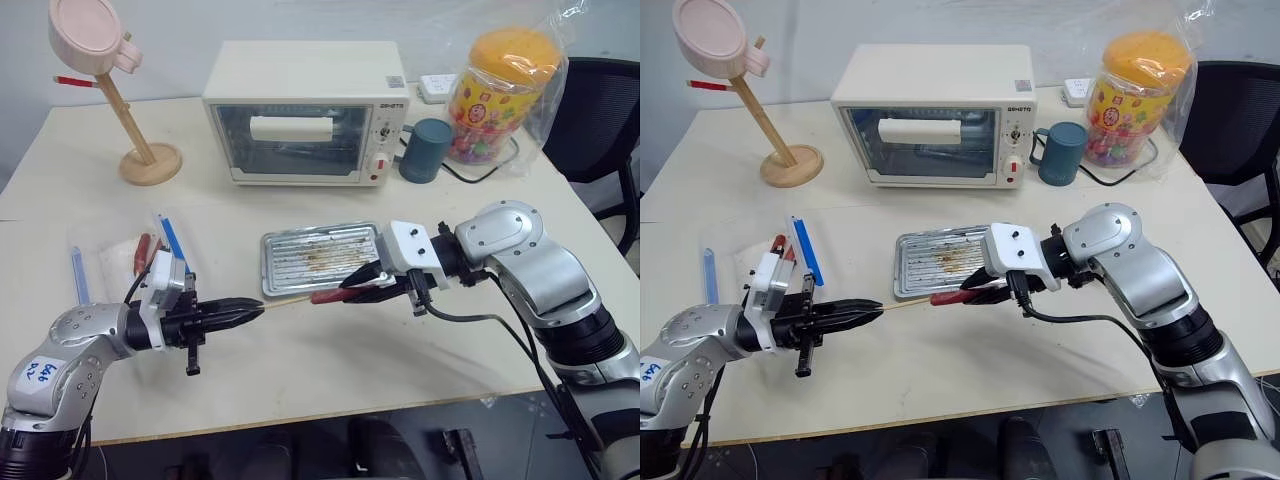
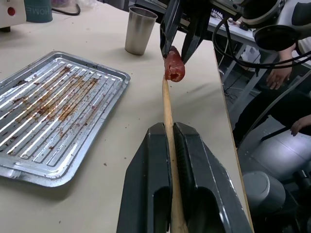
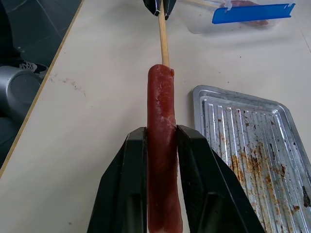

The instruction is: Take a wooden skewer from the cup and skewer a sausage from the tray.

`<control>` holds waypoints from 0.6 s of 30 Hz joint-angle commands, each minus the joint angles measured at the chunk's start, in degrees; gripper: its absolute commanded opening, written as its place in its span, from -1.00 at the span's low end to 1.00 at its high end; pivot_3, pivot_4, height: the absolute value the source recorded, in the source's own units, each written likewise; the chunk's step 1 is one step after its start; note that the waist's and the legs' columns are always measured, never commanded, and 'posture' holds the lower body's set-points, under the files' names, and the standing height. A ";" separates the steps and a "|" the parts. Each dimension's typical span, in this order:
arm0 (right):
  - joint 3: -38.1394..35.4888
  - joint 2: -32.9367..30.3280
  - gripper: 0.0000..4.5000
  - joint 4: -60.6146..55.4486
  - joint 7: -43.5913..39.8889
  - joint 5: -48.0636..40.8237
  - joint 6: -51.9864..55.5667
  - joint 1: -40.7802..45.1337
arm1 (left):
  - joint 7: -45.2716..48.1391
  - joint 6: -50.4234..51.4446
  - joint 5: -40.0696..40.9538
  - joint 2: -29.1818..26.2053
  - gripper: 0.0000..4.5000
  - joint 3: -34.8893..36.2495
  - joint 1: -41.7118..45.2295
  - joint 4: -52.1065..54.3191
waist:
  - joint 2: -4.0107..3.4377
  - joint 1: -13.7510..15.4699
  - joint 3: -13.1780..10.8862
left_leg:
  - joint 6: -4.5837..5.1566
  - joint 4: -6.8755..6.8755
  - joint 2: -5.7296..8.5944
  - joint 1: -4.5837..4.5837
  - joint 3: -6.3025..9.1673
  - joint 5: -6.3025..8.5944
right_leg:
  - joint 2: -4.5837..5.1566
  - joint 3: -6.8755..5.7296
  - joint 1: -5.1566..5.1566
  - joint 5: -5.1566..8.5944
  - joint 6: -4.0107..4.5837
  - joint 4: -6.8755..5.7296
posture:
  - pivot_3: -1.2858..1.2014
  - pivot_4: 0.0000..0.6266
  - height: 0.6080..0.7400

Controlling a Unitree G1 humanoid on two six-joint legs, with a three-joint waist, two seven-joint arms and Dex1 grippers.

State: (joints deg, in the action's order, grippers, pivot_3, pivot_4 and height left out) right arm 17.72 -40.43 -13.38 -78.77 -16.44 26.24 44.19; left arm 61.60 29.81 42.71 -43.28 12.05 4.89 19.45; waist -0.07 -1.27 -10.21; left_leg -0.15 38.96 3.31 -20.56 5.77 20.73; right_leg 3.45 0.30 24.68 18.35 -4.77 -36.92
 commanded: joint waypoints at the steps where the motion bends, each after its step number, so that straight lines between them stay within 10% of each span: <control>1: -0.05 -0.17 -0.60 -1.00 -0.56 -0.23 -0.92 0.79 | -0.09 -1.01 -0.16 0.41 -1.00 -0.16 0.74 0.86 | 0.00 -0.01 0.00 | 0.00 0.00 0.00 0.00 0.00 0.00 | 0.00 0.01 0.00 0.00 0.00 0.00 | 0.03 -0.52 1.00; 18: 0.12 -0.35 -0.60 -1.48 -0.78 -0.20 -0.54 0.69 | 0.15 -1.50 -0.88 0.02 -1.00 0.41 -0.01 0.33 | 0.00 -0.01 0.00 | 0.00 0.00 0.00 0.00 0.00 0.00 | 0.00 0.00 0.00 0.00 0.00 0.00 | 0.03 -0.52 1.00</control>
State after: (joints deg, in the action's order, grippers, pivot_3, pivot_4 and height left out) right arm 17.82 -40.43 -13.39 -79.19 -16.43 26.24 44.19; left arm 61.42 29.32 42.10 -42.53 10.70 5.68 19.39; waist -0.07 -1.27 -10.21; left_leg -0.15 38.96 3.31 -20.55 5.77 20.73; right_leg 3.45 0.30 24.68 18.35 -4.77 -36.92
